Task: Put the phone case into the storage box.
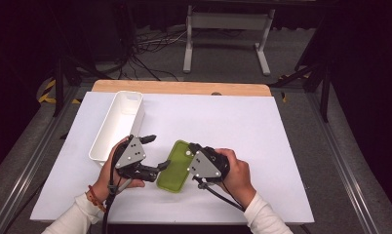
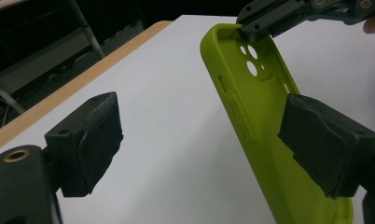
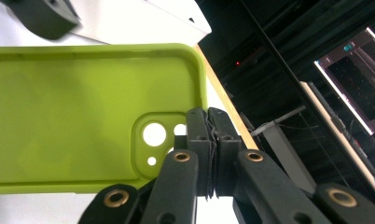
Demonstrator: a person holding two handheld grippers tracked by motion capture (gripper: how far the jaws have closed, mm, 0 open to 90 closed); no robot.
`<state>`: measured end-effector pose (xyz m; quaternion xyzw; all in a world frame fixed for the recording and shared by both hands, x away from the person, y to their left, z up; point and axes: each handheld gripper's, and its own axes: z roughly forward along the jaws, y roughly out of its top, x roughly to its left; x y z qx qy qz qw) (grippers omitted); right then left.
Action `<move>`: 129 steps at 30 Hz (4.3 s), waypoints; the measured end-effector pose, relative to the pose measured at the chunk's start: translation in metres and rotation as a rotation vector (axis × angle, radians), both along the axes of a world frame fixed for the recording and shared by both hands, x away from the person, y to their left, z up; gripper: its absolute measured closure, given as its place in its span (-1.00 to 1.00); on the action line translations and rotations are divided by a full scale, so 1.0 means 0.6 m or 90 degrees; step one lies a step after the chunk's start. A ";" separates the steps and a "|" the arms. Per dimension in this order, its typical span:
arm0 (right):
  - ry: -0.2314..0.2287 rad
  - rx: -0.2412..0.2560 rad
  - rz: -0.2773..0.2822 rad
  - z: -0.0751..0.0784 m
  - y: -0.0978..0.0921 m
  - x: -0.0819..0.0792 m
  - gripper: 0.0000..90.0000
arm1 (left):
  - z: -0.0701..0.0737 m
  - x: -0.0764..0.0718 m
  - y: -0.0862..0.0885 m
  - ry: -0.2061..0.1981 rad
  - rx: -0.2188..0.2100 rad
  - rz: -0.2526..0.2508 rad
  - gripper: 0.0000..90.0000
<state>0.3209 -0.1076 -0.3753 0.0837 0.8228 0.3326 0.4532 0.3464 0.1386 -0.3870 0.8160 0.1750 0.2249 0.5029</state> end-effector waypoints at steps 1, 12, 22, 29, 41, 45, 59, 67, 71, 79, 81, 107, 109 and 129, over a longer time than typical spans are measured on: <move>-0.007 -0.003 0.003 -0.002 0.004 -0.003 0.98 | 0.001 0.002 -0.005 0.002 0.001 0.002 -0.68; -0.030 -0.019 0.012 -0.001 0.015 -0.014 0.98 | 0.001 0.011 -0.027 0.011 0.020 0.016 -0.56; -0.077 -0.039 0.016 0.000 0.020 -0.025 0.98 | 0.010 0.019 -0.022 0.040 -0.019 -0.003 -0.33; -0.118 -0.054 0.022 -0.001 0.022 -0.031 0.98 | 0.012 0.023 -0.019 0.066 -0.041 -0.038 0.02; -0.142 -0.086 0.027 -0.006 0.026 -0.036 0.97 | 0.015 0.021 -0.019 0.073 -0.040 -0.063 0.47; -0.148 -0.096 0.029 -0.009 0.029 -0.037 0.97 | 0.016 0.020 -0.019 0.066 -0.041 -0.069 0.62; -0.160 -0.089 0.034 -0.006 0.029 -0.039 0.94 | 0.022 0.012 -0.014 0.038 -0.049 -0.057 0.75; -0.138 -0.058 0.037 -0.001 0.025 -0.038 0.88 | 0.024 0.009 -0.014 0.022 -0.049 -0.055 0.75; -0.108 -0.019 0.047 0.004 0.019 -0.037 0.83 | 0.026 0.009 -0.011 0.017 -0.053 -0.049 0.75; -0.061 0.043 0.046 0.009 0.000 -0.035 0.71 | 0.030 0.008 -0.004 0.012 -0.062 -0.045 0.75; -0.047 0.054 0.041 0.010 -0.007 -0.033 0.65 | 0.031 0.009 -0.001 0.010 -0.069 -0.045 0.75; 0.063 0.191 -0.022 -0.025 -0.099 -0.025 -0.38 | 0.036 0.005 0.020 -0.007 -0.079 -0.037 0.75; 0.069 0.197 -0.025 -0.028 -0.106 -0.025 -0.42 | 0.035 0.005 0.020 -0.004 -0.082 -0.037 0.75; 0.097 0.213 -0.063 -0.051 -0.158 -0.041 -0.55 | 0.041 0.004 0.029 -0.010 -0.091 -0.034 0.75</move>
